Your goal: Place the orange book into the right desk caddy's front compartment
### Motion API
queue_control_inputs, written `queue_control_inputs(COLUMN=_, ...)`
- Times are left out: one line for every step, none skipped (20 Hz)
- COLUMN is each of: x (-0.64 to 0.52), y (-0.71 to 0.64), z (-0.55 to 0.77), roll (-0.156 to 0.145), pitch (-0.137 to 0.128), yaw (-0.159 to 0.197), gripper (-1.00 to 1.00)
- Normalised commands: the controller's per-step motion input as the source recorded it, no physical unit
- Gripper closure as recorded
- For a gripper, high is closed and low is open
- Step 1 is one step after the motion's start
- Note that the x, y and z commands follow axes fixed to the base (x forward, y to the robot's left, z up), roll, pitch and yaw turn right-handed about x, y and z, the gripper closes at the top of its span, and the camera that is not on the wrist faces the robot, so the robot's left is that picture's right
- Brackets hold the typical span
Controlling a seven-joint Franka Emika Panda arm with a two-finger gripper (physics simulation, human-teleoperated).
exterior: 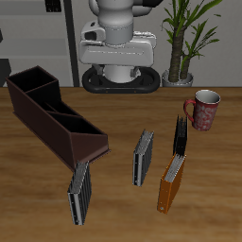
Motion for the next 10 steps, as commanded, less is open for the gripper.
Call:
queue_control_inputs(x=0.21, y=0.20, z=0.17, roll=0.001, pitch=-0.028, yaw=-0.027, gripper=-1.00)
queue_control_inputs(x=0.36, y=0.22, z=0.32, roll=-0.088, pitch=-0.067, yaw=0.018, gripper=-1.00)
queue_control_inputs(x=-0.03, y=-0.06, z=0.00, roll=0.000, pitch=0.000, yaw=0.000, gripper=-1.00)
queue_control_inputs(x=0.29, y=0.27, z=0.23, roll=0.011, pitch=-0.027, yaw=-0.054, gripper=-1.00)
queue_control_inputs(x=0.30, y=0.32, z=0.22, roll=0.010, pitch=-0.051, yaw=0.024, gripper=-1.00)
queue_control_inputs(x=0.14, y=0.16, z=0.10, roll=0.007, pitch=-0.044, yaw=0.014, gripper=-1.00)
queue_control_inputs(x=0.32, y=0.28, z=0.17, roll=-0.023, pitch=-0.063, yaw=0.085, gripper=-1.00)
queue_control_inputs(x=0.46, y=0.37, z=0.19, roll=-0.020, pitch=-0.041, yaw=0.004, gripper=-1.00)
queue_control_inputs(x=0.45, y=0.40, z=0.04, roll=0.100, pitch=0.020, yaw=0.012, gripper=-1.00)
queue_control_inputs(x=0.39, y=0.14, z=0.10, roll=-0.116, pitch=-0.022, yaw=0.009, gripper=-1.00)
